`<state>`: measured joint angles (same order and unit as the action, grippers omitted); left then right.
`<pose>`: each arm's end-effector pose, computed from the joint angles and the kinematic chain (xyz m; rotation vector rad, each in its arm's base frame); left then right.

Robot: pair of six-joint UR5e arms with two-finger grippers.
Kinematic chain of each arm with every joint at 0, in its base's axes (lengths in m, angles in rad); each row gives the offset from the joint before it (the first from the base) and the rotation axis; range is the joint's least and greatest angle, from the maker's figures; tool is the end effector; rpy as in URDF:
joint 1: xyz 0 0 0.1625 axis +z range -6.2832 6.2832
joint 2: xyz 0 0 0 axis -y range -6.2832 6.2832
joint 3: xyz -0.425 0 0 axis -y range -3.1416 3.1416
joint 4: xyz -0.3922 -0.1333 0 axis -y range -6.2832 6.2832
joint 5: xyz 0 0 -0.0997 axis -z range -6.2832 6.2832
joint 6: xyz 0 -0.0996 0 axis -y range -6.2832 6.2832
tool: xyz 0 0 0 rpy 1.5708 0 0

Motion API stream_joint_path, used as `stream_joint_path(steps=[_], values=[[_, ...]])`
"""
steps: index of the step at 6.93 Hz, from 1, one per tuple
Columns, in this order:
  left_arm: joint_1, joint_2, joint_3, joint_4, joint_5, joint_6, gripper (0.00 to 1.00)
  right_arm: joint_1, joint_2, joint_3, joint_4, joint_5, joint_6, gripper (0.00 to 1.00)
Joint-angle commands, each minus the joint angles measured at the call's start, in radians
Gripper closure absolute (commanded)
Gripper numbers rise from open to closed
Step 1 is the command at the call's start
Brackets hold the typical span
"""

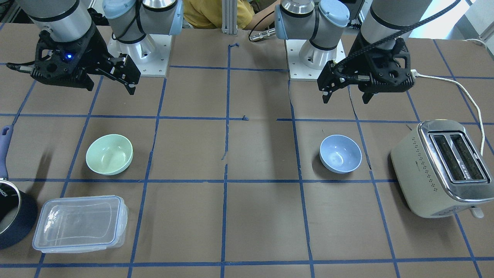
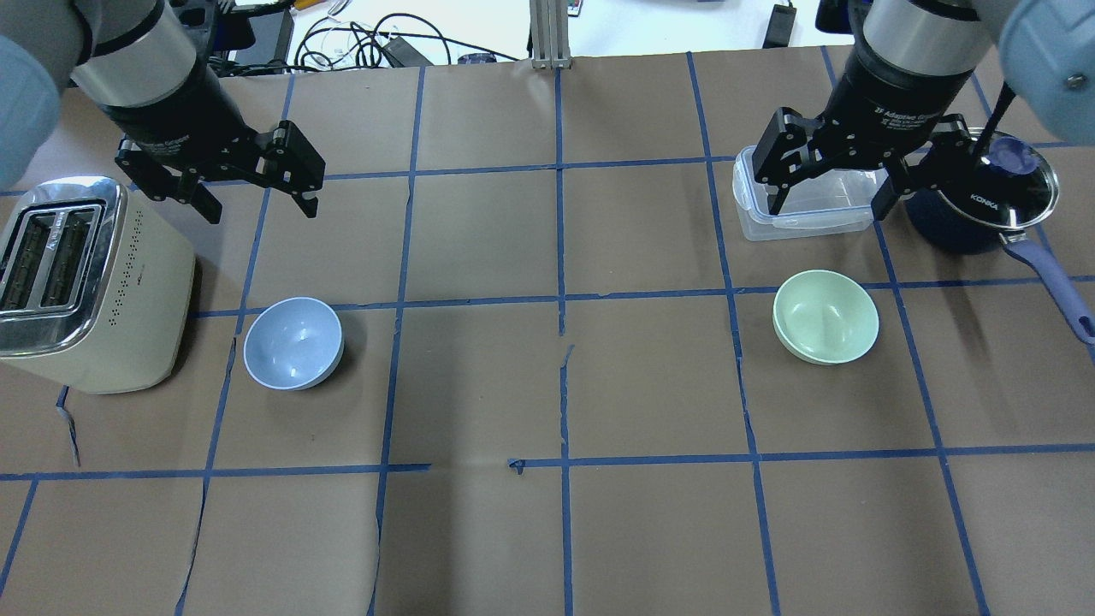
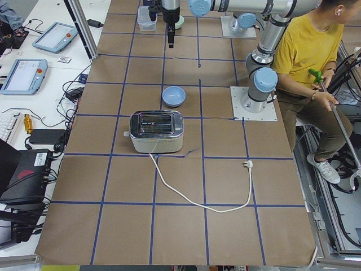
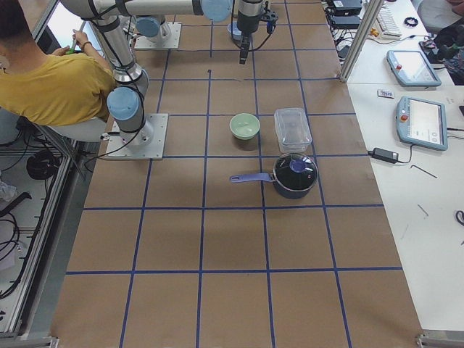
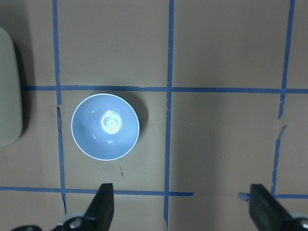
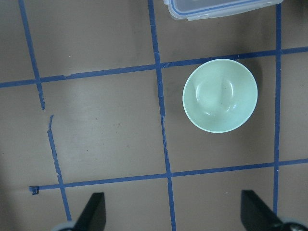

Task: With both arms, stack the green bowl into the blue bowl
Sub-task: 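Lower left gripper to the pale blue bowl while right descends to green bowl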

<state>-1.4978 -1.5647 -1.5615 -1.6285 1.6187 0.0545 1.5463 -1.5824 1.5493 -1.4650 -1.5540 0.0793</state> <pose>-0.0928 -0.4930 0.4899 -0.0271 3.0956 0.0701 0.1232 -0.4824 0.4939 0.1630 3.1205 0.1143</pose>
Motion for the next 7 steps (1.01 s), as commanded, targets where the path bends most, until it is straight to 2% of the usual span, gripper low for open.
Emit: stream_joint_path(steps=[1, 2, 4, 6, 7], values=[[0.178, -0.017, -0.105, 0.089, 0.001, 0.178, 0.00, 0.000, 0.002, 0.000, 0.002, -0.006, 0.000, 0.00], [0.221, -0.034, -0.182, 0.172, 0.001, 0.189, 0.00, 0.000, 0.004, 0.002, 0.003, -0.009, 0.002, 0.00], [0.229, -0.121, -0.332, 0.437, 0.000, 0.191, 0.00, -0.021, 0.010, 0.002, -0.015, -0.005, -0.080, 0.00], [0.241, -0.188, -0.416, 0.493, 0.009, 0.211, 0.00, -0.169, 0.088, 0.003, -0.032, 0.003, -0.157, 0.00], [0.263, -0.227, -0.420, 0.518, 0.009, 0.215, 0.00, -0.205, 0.140, 0.029, -0.123, 0.000, -0.142, 0.00]])
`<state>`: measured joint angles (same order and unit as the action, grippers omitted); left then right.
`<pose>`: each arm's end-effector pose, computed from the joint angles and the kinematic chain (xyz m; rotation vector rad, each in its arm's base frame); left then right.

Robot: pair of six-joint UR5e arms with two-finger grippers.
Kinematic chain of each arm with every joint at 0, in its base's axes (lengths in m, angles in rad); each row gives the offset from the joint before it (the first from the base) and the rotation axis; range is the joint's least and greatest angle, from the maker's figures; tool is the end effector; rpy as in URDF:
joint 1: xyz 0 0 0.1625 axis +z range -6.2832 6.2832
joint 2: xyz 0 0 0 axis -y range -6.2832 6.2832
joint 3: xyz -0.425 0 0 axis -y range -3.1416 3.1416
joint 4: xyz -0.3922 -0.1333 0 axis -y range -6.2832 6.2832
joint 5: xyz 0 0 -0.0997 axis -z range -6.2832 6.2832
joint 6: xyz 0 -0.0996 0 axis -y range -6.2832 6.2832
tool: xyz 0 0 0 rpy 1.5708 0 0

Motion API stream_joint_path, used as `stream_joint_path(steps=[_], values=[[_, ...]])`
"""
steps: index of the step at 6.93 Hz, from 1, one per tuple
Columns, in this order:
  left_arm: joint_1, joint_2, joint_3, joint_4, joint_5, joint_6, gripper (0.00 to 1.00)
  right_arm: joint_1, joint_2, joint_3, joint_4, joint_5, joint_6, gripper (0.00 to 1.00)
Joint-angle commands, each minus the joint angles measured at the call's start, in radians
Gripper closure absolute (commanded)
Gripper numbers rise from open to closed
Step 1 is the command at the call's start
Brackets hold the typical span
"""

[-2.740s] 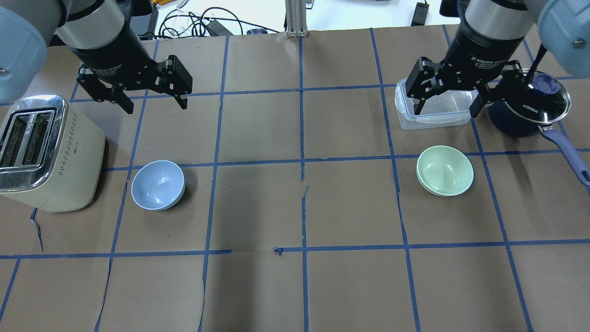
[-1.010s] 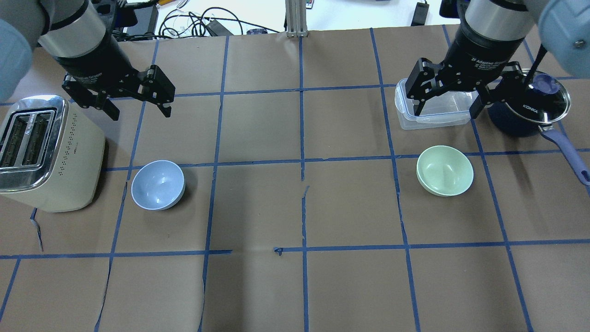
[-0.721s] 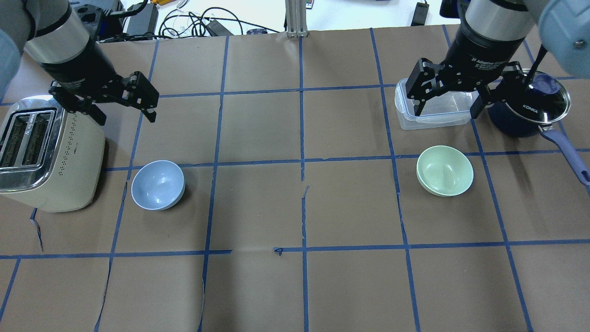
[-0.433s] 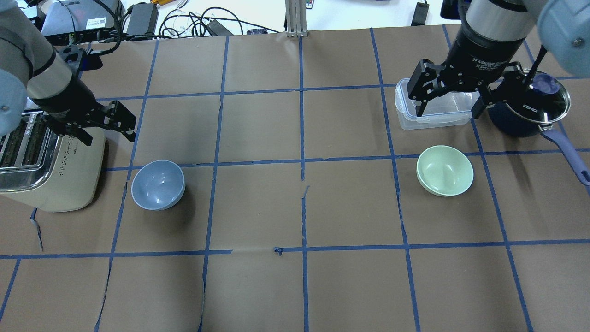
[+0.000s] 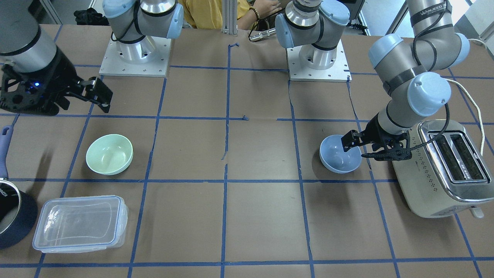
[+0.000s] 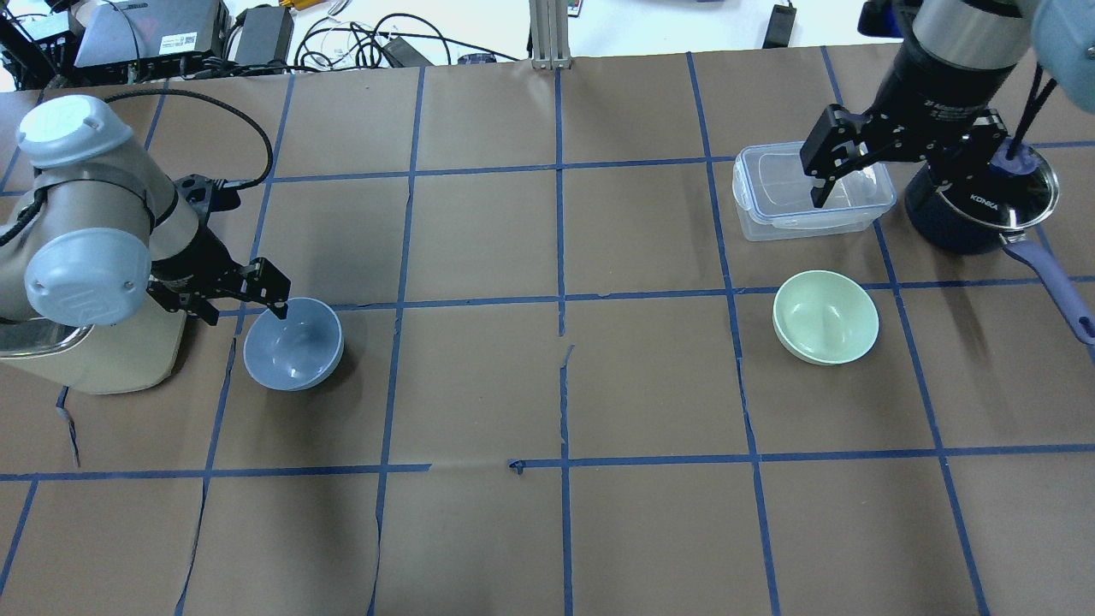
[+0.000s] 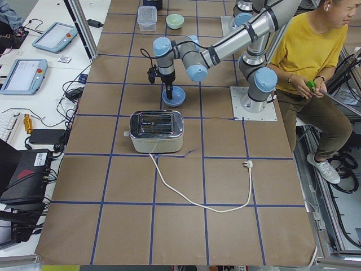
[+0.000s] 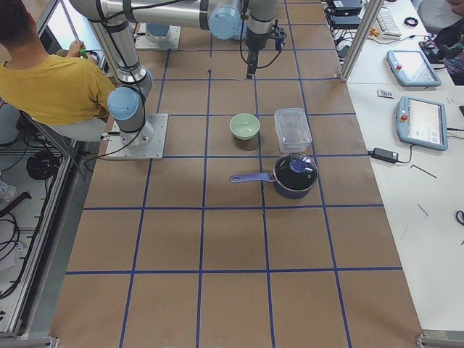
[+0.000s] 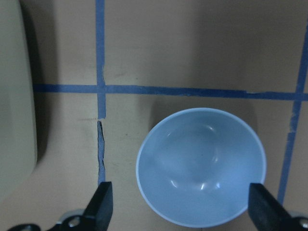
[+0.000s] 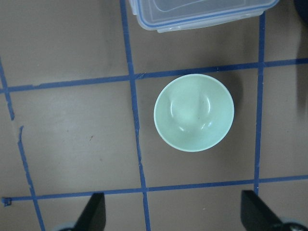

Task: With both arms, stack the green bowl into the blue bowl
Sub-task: 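Grasp the blue bowl rim with left gripper while right reaches green bowl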

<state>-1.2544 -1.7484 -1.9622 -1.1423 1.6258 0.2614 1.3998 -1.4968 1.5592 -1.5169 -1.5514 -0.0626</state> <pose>0.0311 -0.5057 0.2571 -0.0797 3.1191 0.2349 0.0464 -0.5259 0.4514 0.1699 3.0992 0.1759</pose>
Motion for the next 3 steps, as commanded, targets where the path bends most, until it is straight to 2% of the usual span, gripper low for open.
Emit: stream_joint_path(steps=[1, 2, 3], values=[[0.026, -0.078, -0.029, 0.064, 0.000, 0.021, 0.08, -0.065, 0.078, 0.081, -0.200, -0.013, -0.005, 0.00], [0.033, -0.091, -0.044, 0.096, -0.004, 0.091, 0.29, -0.087, 0.095, 0.181, -0.332, -0.009, -0.016, 0.00], [0.043, -0.098, -0.050, 0.099, -0.033, 0.108, 0.59, -0.093, 0.107, 0.273, -0.493, -0.007, -0.016, 0.00]])
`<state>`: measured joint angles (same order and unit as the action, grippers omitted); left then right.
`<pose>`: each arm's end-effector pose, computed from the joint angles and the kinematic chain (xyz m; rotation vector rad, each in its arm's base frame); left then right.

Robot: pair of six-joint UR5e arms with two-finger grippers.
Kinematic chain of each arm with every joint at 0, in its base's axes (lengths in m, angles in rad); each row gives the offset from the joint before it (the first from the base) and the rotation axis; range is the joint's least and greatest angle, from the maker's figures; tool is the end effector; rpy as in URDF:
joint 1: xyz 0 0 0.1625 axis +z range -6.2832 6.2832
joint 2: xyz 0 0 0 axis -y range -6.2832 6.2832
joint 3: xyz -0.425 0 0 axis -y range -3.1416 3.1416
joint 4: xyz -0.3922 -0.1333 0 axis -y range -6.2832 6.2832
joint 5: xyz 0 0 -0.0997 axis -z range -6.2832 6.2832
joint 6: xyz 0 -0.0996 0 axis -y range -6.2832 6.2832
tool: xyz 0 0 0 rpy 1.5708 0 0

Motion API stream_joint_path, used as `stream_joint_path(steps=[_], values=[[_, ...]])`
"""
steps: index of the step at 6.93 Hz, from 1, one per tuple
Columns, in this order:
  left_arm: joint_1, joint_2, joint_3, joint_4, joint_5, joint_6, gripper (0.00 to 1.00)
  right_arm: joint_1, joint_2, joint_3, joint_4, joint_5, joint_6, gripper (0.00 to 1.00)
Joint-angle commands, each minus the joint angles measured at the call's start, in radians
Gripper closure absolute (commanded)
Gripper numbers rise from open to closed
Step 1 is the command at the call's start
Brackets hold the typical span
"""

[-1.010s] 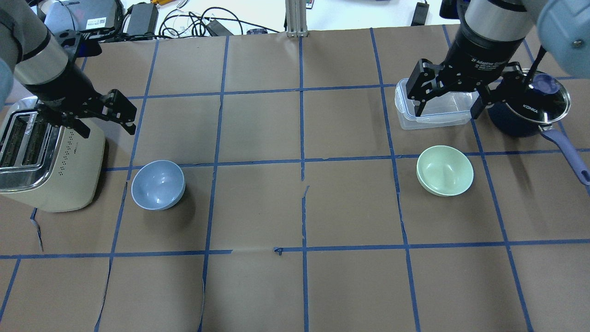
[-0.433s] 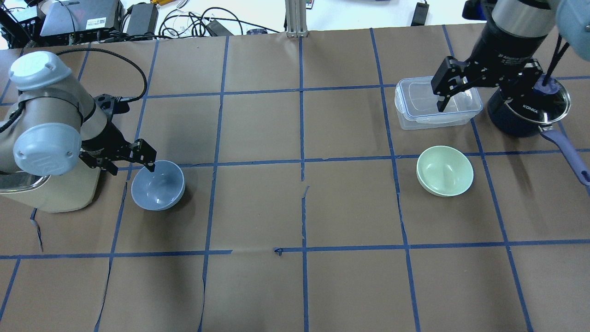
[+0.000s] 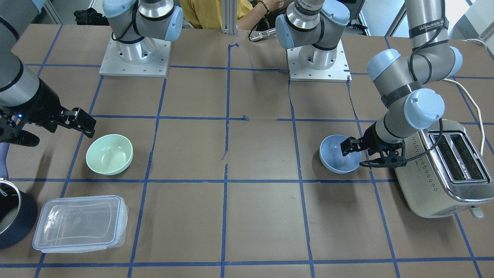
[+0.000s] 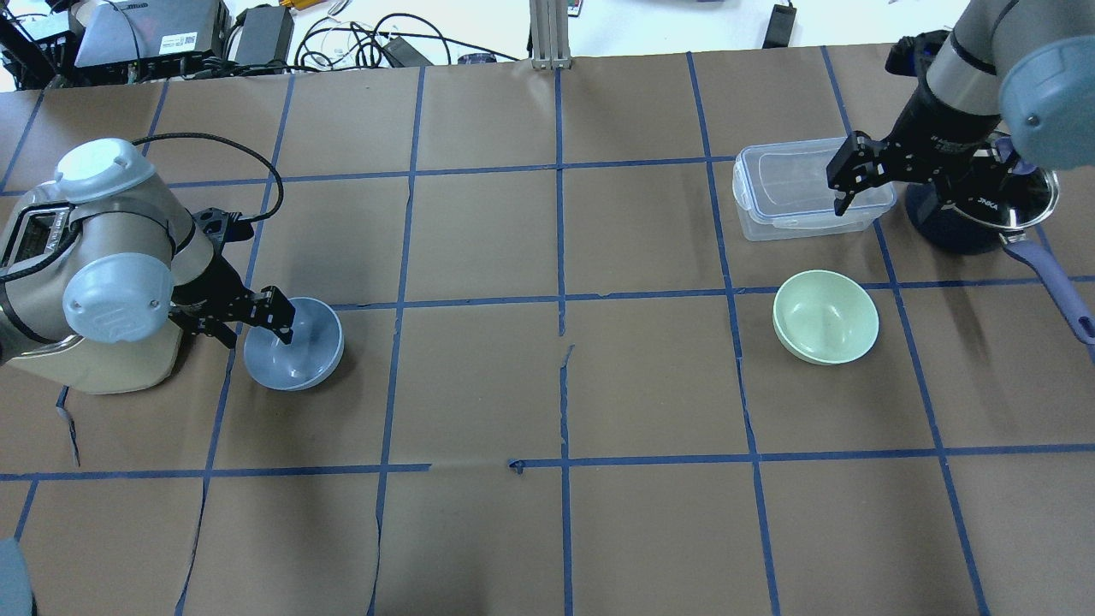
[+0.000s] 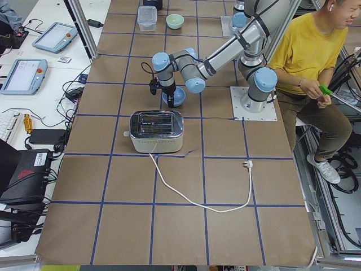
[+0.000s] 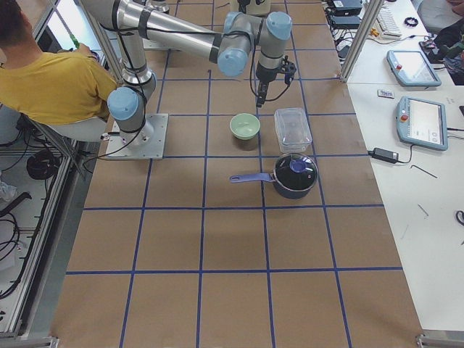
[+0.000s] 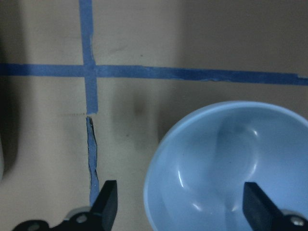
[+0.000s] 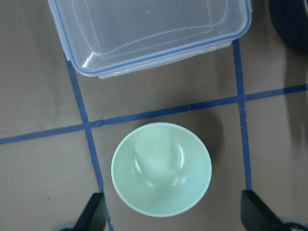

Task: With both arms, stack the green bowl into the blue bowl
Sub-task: 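Grasp the blue bowl rim with left gripper while right reaches green bowl, then slide blue bowl to table centre with left gripper while right grasps green bowl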

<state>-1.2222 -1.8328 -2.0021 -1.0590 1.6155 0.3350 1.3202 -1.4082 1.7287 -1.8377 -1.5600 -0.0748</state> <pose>0.0469 -0.5063 0.2065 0.0148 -3.1093 -0.2899 -0.0026 -0.5519 0.3535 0.2744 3.1092 0.0798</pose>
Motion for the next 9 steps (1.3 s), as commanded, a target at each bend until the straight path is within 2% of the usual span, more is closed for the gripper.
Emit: stream_joint_path(steps=[1, 2, 3, 4, 5, 8, 9], values=[[0.001, -0.019, 0.000, 0.013, -0.060, 0.076, 0.97, -0.013, 0.032, 0.158, -0.257, 0.003, -0.002, 0.00], [-0.003, -0.014, 0.002, 0.002, -0.063, 0.072, 1.00, -0.013, 0.049, 0.178, -0.262, 0.001, 0.006, 0.00], [-0.020, 0.015, 0.008, -0.022, -0.109, 0.058, 1.00, -0.019, 0.063, 0.178, -0.262, 0.000, 0.004, 0.00], [-0.080, 0.038, 0.046, -0.104, -0.176, 0.002, 1.00, -0.038, 0.089, 0.180, -0.264, -0.002, 0.009, 0.00], [-0.174, 0.044, 0.095, -0.136, -0.181, -0.107, 1.00, -0.064, 0.101, 0.186, -0.261, -0.002, 0.004, 0.00], [-0.469, 0.004, 0.134, -0.084, -0.209, -0.451, 1.00, -0.070, 0.115, 0.256, -0.291, 0.003, 0.009, 0.00], [-0.535, -0.006, 0.128, 0.000, -0.204, -0.506, 1.00, -0.075, 0.120, 0.268, -0.361, -0.002, 0.004, 0.00]])
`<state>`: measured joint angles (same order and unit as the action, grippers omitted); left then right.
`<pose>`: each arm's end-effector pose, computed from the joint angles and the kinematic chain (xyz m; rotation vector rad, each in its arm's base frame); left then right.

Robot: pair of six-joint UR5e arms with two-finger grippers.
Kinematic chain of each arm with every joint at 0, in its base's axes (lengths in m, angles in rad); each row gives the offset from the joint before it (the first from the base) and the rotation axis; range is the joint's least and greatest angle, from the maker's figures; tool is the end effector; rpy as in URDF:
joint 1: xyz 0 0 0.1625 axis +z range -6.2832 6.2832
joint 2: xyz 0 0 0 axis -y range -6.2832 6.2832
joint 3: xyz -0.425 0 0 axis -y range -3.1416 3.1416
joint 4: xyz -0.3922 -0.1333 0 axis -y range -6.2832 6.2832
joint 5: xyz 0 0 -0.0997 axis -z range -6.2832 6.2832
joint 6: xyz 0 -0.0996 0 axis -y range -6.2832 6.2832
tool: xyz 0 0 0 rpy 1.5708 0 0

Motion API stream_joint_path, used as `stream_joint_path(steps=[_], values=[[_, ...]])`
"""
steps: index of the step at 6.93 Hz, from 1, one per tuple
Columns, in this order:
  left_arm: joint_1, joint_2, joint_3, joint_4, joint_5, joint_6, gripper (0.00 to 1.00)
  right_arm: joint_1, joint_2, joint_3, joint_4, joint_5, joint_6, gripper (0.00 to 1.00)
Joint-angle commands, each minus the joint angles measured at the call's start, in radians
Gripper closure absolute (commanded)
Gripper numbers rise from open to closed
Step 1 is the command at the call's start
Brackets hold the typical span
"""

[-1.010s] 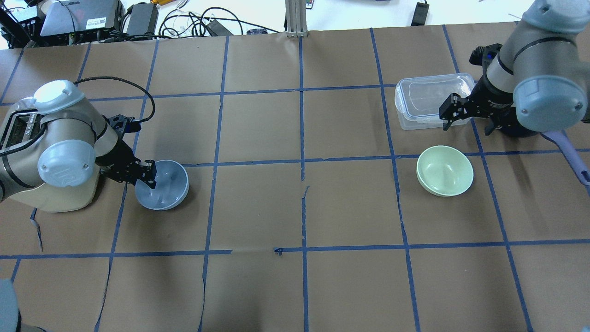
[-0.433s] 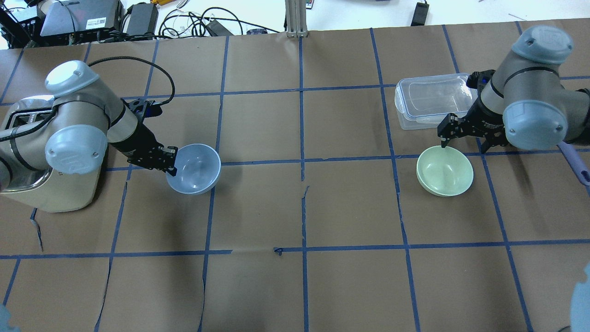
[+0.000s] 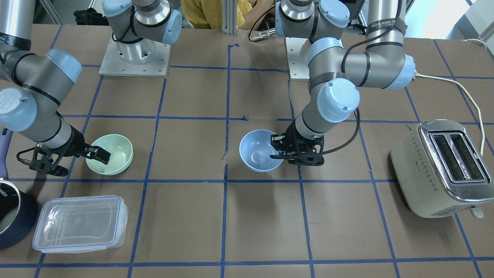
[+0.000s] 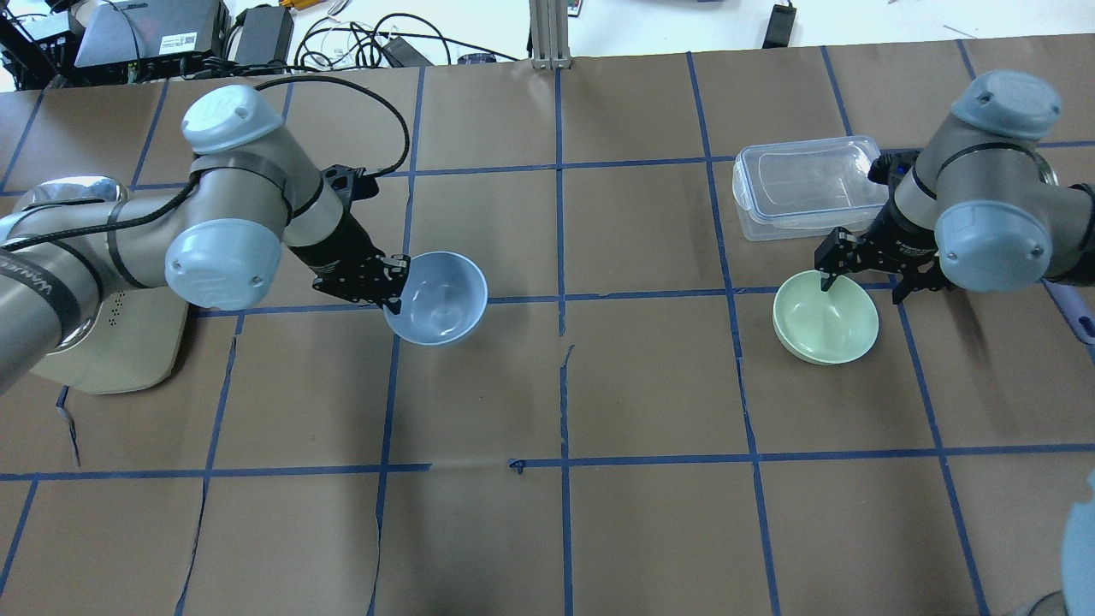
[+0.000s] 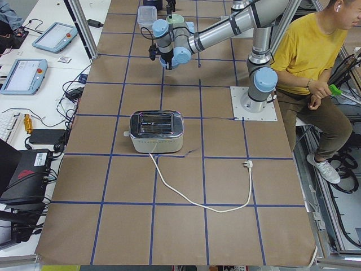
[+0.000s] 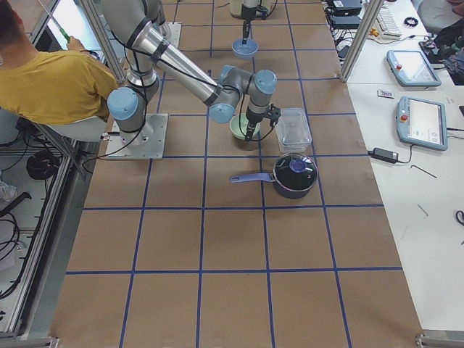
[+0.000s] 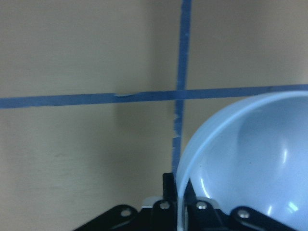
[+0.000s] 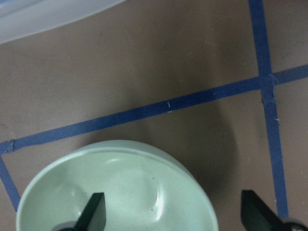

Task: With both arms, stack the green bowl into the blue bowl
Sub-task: 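Slide blue bowl to table centre with left gripper while right grasps green bowl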

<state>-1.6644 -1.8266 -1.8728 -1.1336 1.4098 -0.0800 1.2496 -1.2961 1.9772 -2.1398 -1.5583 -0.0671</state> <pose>-0.1979 -0.5112 0.2565 -0.0058 -2.9852 -0.2004 -0.0327 -0.5244 0.2145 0.3943 3.0781 0.1671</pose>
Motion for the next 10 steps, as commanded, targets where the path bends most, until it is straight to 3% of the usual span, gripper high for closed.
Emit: stream_joint_path(steps=[1, 2, 3, 4, 5, 8, 9, 10], values=[[-0.124, -0.026, -0.011, 0.096, 0.004, -0.101, 1.00, -0.010, 0.011, 0.028, -0.081, -0.003, 0.003, 0.00], [-0.127, -0.034, -0.043, 0.136, 0.000, -0.119, 1.00, -0.010, 0.015, 0.049, -0.091, 0.004, 0.003, 0.00], [-0.129, -0.043, -0.084, 0.211, -0.002, -0.129, 1.00, -0.012, 0.017, 0.051, -0.092, 0.009, 0.000, 0.32], [-0.129, -0.051, -0.095, 0.239, -0.006, -0.162, 1.00, -0.012, 0.017, 0.046, -0.091, 0.010, -0.006, 0.71], [-0.132, -0.057, -0.095, 0.241, -0.006, -0.167, 1.00, -0.012, 0.017, 0.046, -0.089, 0.004, -0.013, 1.00], [-0.166, -0.074, -0.088, 0.242, -0.025, -0.225, 0.90, -0.012, 0.012, 0.017, -0.068, 0.000, -0.013, 1.00], [-0.169, -0.074, -0.088, 0.242, -0.022, -0.233, 0.43, -0.010, 0.006, -0.009, -0.031, 0.001, -0.010, 1.00], [-0.169, -0.069, -0.082, 0.248, -0.022, -0.265, 0.25, -0.010, 0.005, -0.050, 0.030, 0.003, -0.010, 1.00]])
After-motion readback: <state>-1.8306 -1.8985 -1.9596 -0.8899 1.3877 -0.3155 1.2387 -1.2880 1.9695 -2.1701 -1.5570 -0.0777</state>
